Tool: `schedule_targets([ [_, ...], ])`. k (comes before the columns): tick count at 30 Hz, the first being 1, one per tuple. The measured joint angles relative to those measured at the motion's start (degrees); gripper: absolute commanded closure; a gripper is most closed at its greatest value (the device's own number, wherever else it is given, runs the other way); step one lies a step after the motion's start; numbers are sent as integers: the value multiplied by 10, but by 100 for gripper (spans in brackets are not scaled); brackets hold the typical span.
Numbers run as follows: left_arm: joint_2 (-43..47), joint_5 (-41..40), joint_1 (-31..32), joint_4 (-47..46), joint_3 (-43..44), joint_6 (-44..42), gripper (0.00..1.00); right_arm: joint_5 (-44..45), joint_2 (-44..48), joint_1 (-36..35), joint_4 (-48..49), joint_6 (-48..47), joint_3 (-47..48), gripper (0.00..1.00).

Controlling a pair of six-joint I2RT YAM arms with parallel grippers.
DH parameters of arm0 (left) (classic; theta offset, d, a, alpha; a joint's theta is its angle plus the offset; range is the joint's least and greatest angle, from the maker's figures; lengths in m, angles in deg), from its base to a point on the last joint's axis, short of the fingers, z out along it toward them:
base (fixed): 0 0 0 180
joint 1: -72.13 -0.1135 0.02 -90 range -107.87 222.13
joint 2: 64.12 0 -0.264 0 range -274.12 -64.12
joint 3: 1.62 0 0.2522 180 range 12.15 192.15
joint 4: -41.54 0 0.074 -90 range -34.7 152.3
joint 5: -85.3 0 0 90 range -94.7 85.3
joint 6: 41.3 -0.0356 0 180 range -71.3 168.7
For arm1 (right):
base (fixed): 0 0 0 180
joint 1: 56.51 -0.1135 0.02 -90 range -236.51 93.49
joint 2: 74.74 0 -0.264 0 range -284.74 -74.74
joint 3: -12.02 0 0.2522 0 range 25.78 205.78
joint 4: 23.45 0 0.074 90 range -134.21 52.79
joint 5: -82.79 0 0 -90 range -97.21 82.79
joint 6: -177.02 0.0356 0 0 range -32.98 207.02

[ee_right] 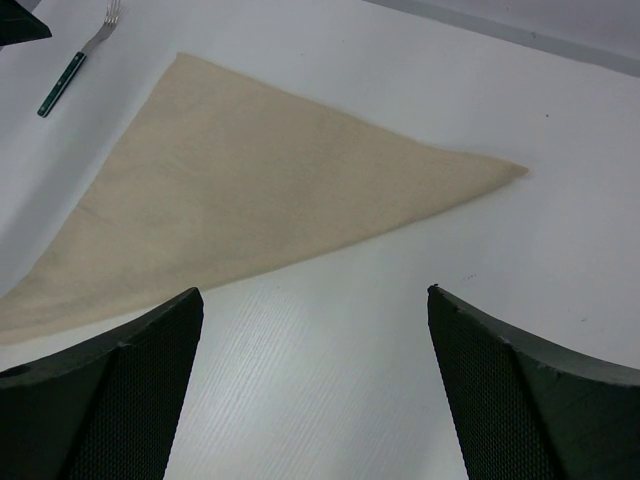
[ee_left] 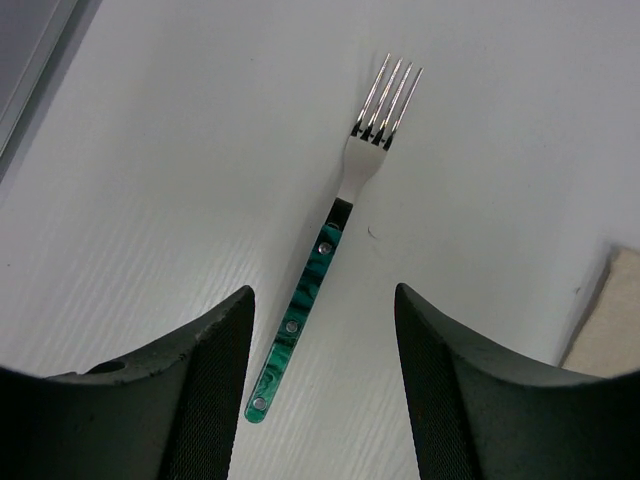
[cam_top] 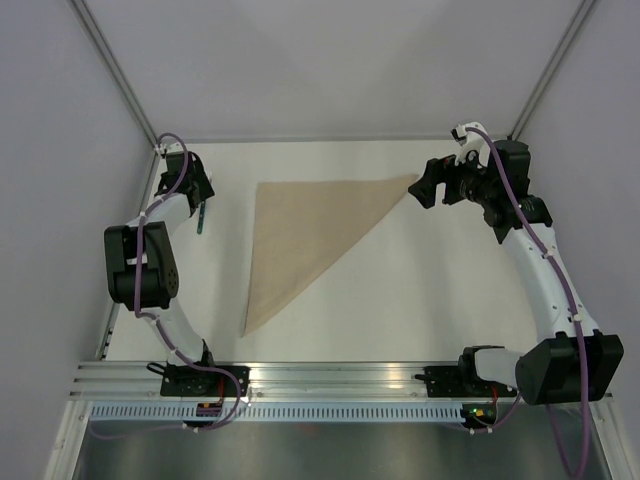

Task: Fold the napkin, place the utensils inside, and roll it up
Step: Fold the napkin at the center of the board, then pick up the knife at the center of the board.

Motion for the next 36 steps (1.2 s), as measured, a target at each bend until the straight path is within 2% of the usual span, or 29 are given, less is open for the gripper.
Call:
schedule_targets([
  [9, -67, 30, -11, 55, 67, -55, 36, -9, 6, 0, -1, 4, -1, 2],
  [20, -131, 56, -19, 114, 132, -67, 38, -9, 6, 0, -1, 4, -7, 2],
  [30, -178, 55, -19, 172, 181, -67, 51, -18, 7, 0, 3, 4, -18, 2],
  [36, -191, 53, -19, 205, 211, -67, 62, -22, 7, 0, 3, 4, -21, 2],
])
